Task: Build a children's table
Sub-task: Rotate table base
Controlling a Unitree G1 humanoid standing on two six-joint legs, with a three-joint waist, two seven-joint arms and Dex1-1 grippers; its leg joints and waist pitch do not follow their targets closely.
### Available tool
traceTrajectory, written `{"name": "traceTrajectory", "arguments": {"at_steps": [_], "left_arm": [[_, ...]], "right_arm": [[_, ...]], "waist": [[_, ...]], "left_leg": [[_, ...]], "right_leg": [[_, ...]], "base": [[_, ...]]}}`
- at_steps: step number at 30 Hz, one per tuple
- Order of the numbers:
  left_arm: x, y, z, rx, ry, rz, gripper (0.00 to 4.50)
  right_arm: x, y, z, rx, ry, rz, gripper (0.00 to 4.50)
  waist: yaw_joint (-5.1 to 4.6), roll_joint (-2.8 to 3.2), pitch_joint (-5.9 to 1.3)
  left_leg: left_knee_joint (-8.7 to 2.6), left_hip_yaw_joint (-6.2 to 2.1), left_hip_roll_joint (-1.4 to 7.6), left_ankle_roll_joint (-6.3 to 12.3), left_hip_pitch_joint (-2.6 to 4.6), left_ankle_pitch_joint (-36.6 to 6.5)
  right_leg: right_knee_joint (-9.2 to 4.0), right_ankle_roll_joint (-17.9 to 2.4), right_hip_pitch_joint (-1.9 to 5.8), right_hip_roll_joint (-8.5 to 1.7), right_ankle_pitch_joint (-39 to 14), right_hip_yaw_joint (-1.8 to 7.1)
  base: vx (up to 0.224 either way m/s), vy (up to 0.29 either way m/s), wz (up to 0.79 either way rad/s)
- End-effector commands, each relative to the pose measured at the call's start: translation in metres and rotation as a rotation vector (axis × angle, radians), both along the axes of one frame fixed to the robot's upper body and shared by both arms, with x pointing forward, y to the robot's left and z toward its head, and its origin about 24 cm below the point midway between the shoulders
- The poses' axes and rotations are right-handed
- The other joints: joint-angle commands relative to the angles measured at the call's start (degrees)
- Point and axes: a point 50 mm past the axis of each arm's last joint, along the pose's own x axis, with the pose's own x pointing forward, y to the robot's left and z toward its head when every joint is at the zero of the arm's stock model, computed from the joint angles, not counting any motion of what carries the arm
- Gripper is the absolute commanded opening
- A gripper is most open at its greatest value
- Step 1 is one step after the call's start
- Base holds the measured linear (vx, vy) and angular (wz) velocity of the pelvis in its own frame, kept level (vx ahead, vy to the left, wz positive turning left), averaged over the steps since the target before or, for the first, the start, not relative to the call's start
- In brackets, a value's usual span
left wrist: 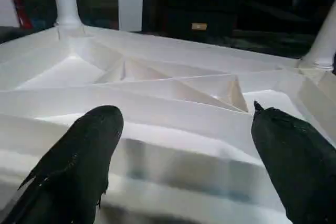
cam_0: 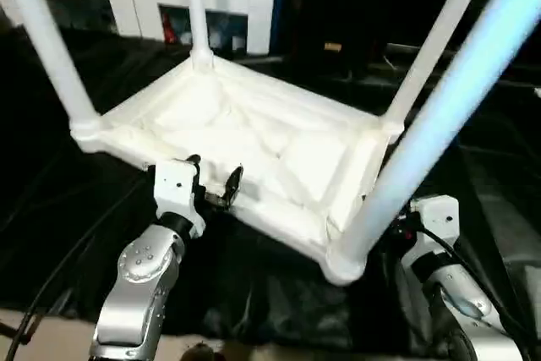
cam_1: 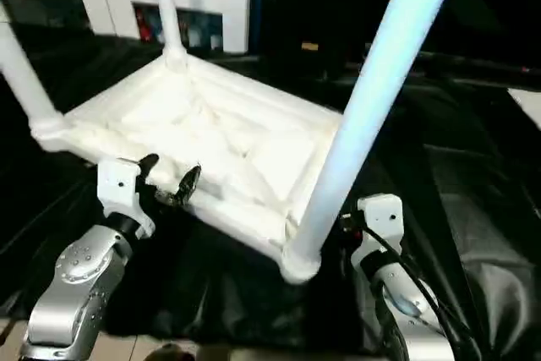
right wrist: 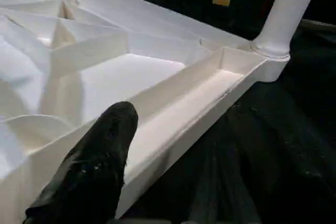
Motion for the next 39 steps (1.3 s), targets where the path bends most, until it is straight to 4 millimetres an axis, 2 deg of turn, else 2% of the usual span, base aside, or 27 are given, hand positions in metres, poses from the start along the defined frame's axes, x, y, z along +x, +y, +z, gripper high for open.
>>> {"name": "traceTrajectory", "arguments": {"at_steps": [1,2,3,4,5,6,7,8,9,10,11,12,13,14,15,16,19,21,23,24,25,26,28,30,34,37,39], "left_arm": [[0.001,-0.004,0.001,-0.009,0.005,-0.019,4.47],[0.001,-0.004,0.001,-0.011,0.008,-0.023,4.47],[0.001,-0.005,0.001,-0.013,0.007,-0.028,4.47],[0.001,-0.005,0.001,-0.014,0.007,-0.030,4.47],[0.002,-0.005,0.001,-0.014,0.009,-0.031,4.47],[0.003,-0.005,0.001,-0.013,0.012,-0.033,4.47],[0.003,-0.006,0.001,-0.011,0.014,-0.036,4.47],[0.003,-0.006,0.001,-0.011,0.014,-0.036,4.47],[0.003,-0.006,0.001,-0.011,0.017,-0.038,4.47],[0.004,-0.006,0.001,-0.003,0.018,-0.038,4.47],[0.005,-0.007,0.002,-0.005,0.011,-0.041,4.47],[0.006,-0.008,0.003,-0.014,0.003,-0.048,4.47],[0.006,-0.008,0.004,-0.018,0.001,-0.053,4.47],[0.006,-0.008,0.004,-0.018,0.001,-0.053,4.47],[0.007,-0.013,0.007,-0.028,-0.010,-0.123,4.47],[0.007,-0.014,0.007,-0.032,-0.009,-0.141,4.47],[0.010,-0.031,0.013,0.023,-0.002,-0.515,4.50],[0.015,-0.033,0.013,0.113,0.019,-0.672,4.50],[0.018,-0.033,0.013,0.152,0.029,-0.725,4.50],[0.022,-0.032,0.014,0.196,0.041,-0.781,4.50],[0.025,-0.032,0.016,0.259,0.052,-0.857,4.50],[0.028,-0.032,0.017,0.298,0.067,-0.913,4.50],[0.032,-0.032,0.019,0.375,0.111,-1.031,4.50],[0.038,-0.034,0.021,0.440,0.145,-1.114,4.50],[0.048,-0.038,0.022,0.490,0.177,-1.190,4.50],[0.055,-0.043,0.023,0.509,0.194,-1.225,4.11],[0.065,-0.052,0.025,0.557,0.211,-1.272,3.87]], "right_arm": [[0.001,-0.004,-0.002,-0.017,0.012,-0.015,3.15],[0.001,-0.004,-0.002,-0.020,0.013,-0.017,3.15],[0.001,-0.005,-0.002,-0.021,0.013,-0.018,3.15],[0.002,-0.005,-0.002,-0.024,0.015,-0.021,3.15],[0.002,-0.005,-0.003,-0.027,0.017,-0.024,3.15],[0.003,-0.006,-0.003,-0.031,0.019,-0.026,3.15],[0.003,-0.006,-0.003,-0.037,0.022,-0.029,3.15],[0.003,-0.006,-0.003,-0.037,0.023,-0.029,3.15],[0.003,-0.007,-0.003,-0.041,0.025,-0.032,3.15],[0.004,-0.007,-0.004,-0.047,0.028,-0.034,3.15],[0.005,-0.009,-0.004,-0.060,0.032,-0.038,3.15],[0.005,-0.009,-0.004,-0.065,0.031,-0.039,3.15],[0.005,-0.009,-0.003,-0.066,0.029,-0.039,3.15],[0.005,-0.009,-0.003,-0.066,0.029,-0.039,3.15],[0.006,-0.011,-0.002,-0.080,0.023,-0.038,3.15],[0.006,-0.012,-0.002,-0.080,0.024,-0.034,3.15],[0.006,-0.021,0.001,-0.090,0.031,0.089,3.43],[0.006,-0.030,0.005,-0.117,0.037,0.158,3.50],[0.006,-0.033,0.007,-0.124,0.041,0.188,3.63],[0.005,-0.038,0.009,-0.132,0.054,0.236,3.78],[0.003,-0.044,0.011,-0.162,0.070,0.298,3.91],[0.001,-0.048,0.013,-0.185,0.085,0.340,3.96],[-0.002,-0.056,0.017,-0.224,0.117,0.426,4.16],[-0.007,-0.060,0.021,-0.244,0.159,0.523,4.25],[-0.017,-0.061,0.024,-0.263,0.232,0.659,4.43],[-0.024,-0.060,0.026,-0.268,0.282,0.727,4.50],[-0.030,-0.060,0.027,-0.265,0.338,0.794,4.50]], "waist": [[-1.52,1.56,-0.40],[0.61,2.72,-0.88],[3.19,2.08,-0.71],[2.41,-0.55,-2.07],[1.52,-1.59,-0.06],[1.52,-1.59,-0.06],[2.12,-0.89,-0.92],[2.00,-0.56,-1.72],[0.69,-0.14,-2.62],[0.57,0.83,-3.05],[-0.04,0.67,-2.77],[-0.29,0.57,-2.75],[-0.31,0.36,-2.72],[-0.31,0.36,-2.72],[-0.29,-0.15,-2.51],[-0.12,-0.13,-2.52],[0.57,-0.45,-2.65],[0.71,-0.22,-2.82],[0.68,-0.38,-2.90],[0.65,-0.17,-3.26],[0.65,-0.17,-3.26],[0.82,-0.12,-3.52],[0.82,-0.17,-3.50],[0.82,-0.26,-3.51],[1.22,-0.43,-3.43],[1.23,-0.35,-3.30],[1.49,-0.40,-3.21]], "left_leg": [[-7.94,-3.11,3.93,-7.03,3.66,-49.96],[-14.01,-1.46,4.32,-7.76,-3.36,-55.98],[-14.48,0.69,4.27,-5.68,-4.57,-53.92],[-11.64,2.29,3.36,-4.74,-0.16,-39.75],[5.14,-0.65,1.02,-3.38,6.84,-19.06],[5.14,-0.65,1.02,-3.38,6.84,-19.06],[1.02,-4.04,1.30,-2.84,-0.19,-1.02],[-2.44,-3.82,2.69,-4.57,0.96,-3.46],[-4.71,-3.79,3.84,-5.63,2.87,-11.22],[-5.87,-3.64,4.05,-4.16,3.18,-13.16],[-6.40,-3.11,3.96,-3.07,2.67,-15.34],[-6.67,-3.06,3.77,-2.92,2.04,-15.51],[-6.70,-2.52,3.44,-2.62,1.73,-16.06],[-6.70,-2.52,3.44,-2.62,1.73,-16.06],[-6.67,-1.97,3.31,-2.17,1.66,-16.63],[-6.67,-1.84,3.22,-2.07,1.64,-16.36],[-6.55,-0.85,3.40,-1.21,1.94,-13.17],[-6.59,-0.56,3.45,-1.31,2.04,-12.14],[-6.54,-0.41,3.35,-0.61,1.91,-10.47],[-6.27,-0.23,3.36,0.21,2.02,-8.09],[-6.27,-0.23,3.36,0.21,2.02,-8.09],[-5.96,-0.23,3.38,1.39,2.09,-6.00],[-5.80,-0.09,3.37,2.51,1.99,-5.12],[-5.67,0.03,3.47,3.83,1.95,-4.97],[-5.63,0.25,3.82,4.61,2.15,-6.65],[-5.77,0.30,3.93,4.80,2.03,-7.36],[-5.79,0.51,4.03,4.59,2.37,-8.91]], "right_leg": [[-7.37,-1.20,0.21,-2.21,-37.84,-2.34],[5.82,-3.31,7.47,-0.62,-18.22,-3.20],[6.94,-2.80,7.44,0.01,-14.13,-2.56],[4.53,-0.95,4.64,-2.55,-26.54,2.34],[-11.31,-1.66,-5.23,-12.74,-59.21,5.54],[-11.31,-1.66,-5.23,-12.74,-59.21,5.54],[-7.86,-5.43,3.95,-10.72,-47.46,4.17],[-6.05,-6.66,3.80,-7.71,-35.84,2.73],[-2.32,-7.33,2.11,-3.15,-15.59,1.31],[-1.86,-8.42,2.49,-3.09,-3.84,1.49],[-2.63,-9.34,2.63,-3.71,-1.70,1.73],[-2.79,-9.49,3.14,-4.03,-1.78,1.66],[-3.39,-9.27,3.21,-4.43,-3.69,1.78],[-3.39,-9.27,3.21,-4.43,-3.69,1.78],[-4.17,-8.64,2.99,-4.96,-7.36,2.17],[-4.31,-8.33,2.94,-5.08,-8.71,2.24],[-4.56,-6.86,2.42,-5.13,-9.42,2.58],[-4.23,-7.00,2.41,-4.98,-7.52,2.56],[-4.07,-7.53,2.65,-4.89,-4.43,2.48],[-3.70,-8.78,2.88,-4.91,-0.19,2.38],[-3.70,-8.78,2.88,-4.91,-0.19,2.38],[-3.28,-9.59,3.12,-4.78,3.60,2.35],[-3.11,-11.09,3.28,-5.01,5.96,2.32],[-3.06,-13.05,3.39,-5.27,5.90,2.23],[-3.30,-14.47,3.48,-5.53,3.02,2.24],[-3.46,-15.21,3.34,-5.69,1.21,2.14],[-3.91,-15.43,3.12,-5.73,-0.85,2.24]], "base": [[-0.128,0.062,-0.11],[-0.166,0.054,-0.07],[-0.166,0.054,-0.07],[-0.128,-0.020,0.04],[0.028,-0.104,0.02],[0.028,-0.104,0.02],[0.086,-0.014,-0.23],[-0.007,0.066,-0.12],[-0.007,0.066,-0.12],[-0.072,0.023,0.16],[0.000,0.000,0.00],[0.000,0.000,0.00],[0.000,0.000,0.00],[0.000,0.000,0.00],[0.000,0.000,0.00],[0.000,0.000,0.00],[0.000,0.000,0.00],[0.000,0.000,0.00],[0.000,0.000,0.00],[0.000,0.000,0.00],[0.000,0.000,0.00],[0.000,0.000,0.00],[0.000,0.000,0.00],[0.000,0.000,0.00],[0.000,0.000,0.00],[0.000,0.000,0.00],[0.000,0.000,0.00]]}}
